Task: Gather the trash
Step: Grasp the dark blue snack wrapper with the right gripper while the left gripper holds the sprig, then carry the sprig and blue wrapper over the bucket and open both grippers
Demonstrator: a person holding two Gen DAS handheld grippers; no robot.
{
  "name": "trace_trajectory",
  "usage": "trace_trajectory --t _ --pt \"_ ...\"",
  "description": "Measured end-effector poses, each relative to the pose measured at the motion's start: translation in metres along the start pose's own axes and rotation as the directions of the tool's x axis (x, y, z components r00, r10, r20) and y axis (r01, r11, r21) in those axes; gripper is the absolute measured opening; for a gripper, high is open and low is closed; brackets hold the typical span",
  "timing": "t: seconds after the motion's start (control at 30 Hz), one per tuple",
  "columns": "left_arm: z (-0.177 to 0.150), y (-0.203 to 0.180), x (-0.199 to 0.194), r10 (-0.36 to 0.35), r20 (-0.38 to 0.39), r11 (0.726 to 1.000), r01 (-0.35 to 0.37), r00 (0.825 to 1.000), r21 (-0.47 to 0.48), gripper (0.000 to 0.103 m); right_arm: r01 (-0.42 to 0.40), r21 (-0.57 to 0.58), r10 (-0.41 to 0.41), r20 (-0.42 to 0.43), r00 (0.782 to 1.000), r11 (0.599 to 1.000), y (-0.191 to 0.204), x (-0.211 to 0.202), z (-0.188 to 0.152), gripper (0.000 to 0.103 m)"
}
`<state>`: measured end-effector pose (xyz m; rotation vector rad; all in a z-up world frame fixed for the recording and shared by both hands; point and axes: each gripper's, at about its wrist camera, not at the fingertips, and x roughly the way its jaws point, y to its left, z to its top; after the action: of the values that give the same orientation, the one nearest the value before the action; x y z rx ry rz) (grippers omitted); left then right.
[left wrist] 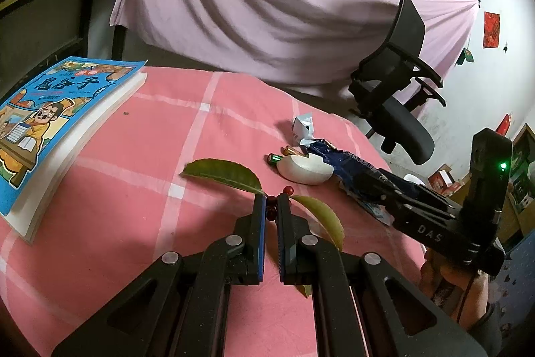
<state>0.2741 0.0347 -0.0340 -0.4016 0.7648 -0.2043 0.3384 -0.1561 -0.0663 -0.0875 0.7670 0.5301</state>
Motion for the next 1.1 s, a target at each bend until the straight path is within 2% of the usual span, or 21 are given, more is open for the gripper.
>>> trace_trajectory --t 0.1,0.13,0.3,0.43,0.5,0.67,0.8,0.9,1.1 --pt "0.000 -0.001 0.000 -0.003 0.003 1.000 0.003 1.000 0.003 0.004 -0.006 -0.010 0.006 -0.019 1.000 1.000 0.003 0.002 -0.002 0.027" --pt "0.000 -0.001 -0.001 -0.004 0.006 1.000 0.004 1.000 0.005 0.004 -0.009 -0.011 0.008 -0.025 1.000 1.000 0.003 0.003 -0.002 0.015" --pt "-0.003 -0.006 -0.006 -0.016 0.033 0.999 0.014 0.999 0.036 0.004 -0.002 -0.023 0.002 -0.017 1.000 1.000 0.009 -0.001 -0.006 0.009" --pt "-0.005 -0.013 -0.012 -0.023 0.075 0.997 0.017 0.997 0.076 0.004 0.024 -0.037 -0.022 0.067 0.997 0.999 0.013 -0.018 -0.009 0.008" --pt "-0.007 -0.018 -0.016 -0.027 0.102 0.995 0.017 0.994 0.094 0.004 0.035 -0.037 -0.029 0.135 0.990 0.999 0.013 -0.032 -0.012 0.008" --pt "-0.015 -0.030 -0.030 -0.027 0.193 0.988 -0.003 0.981 0.156 0.004 0.057 -0.047 -0.039 0.313 0.949 0.997 0.016 -0.065 -0.019 0.009" --pt "-0.023 -0.050 -0.043 -0.018 0.296 0.974 -0.050 0.955 0.222 0.004 0.078 -0.047 -0.051 0.425 0.904 0.996 0.020 -0.087 -0.026 0.009" --pt "-0.029 -0.067 -0.050 -0.021 0.365 0.962 -0.080 0.931 0.261 0.004 0.083 -0.024 -0.060 0.484 0.873 0.996 0.018 -0.100 -0.030 0.009" --pt "-0.030 -0.108 -0.050 -0.073 0.404 0.941 -0.071 0.912 0.330 0.004 0.117 0.052 -0.126 0.562 0.817 0.992 0.001 -0.128 -0.038 0.009"
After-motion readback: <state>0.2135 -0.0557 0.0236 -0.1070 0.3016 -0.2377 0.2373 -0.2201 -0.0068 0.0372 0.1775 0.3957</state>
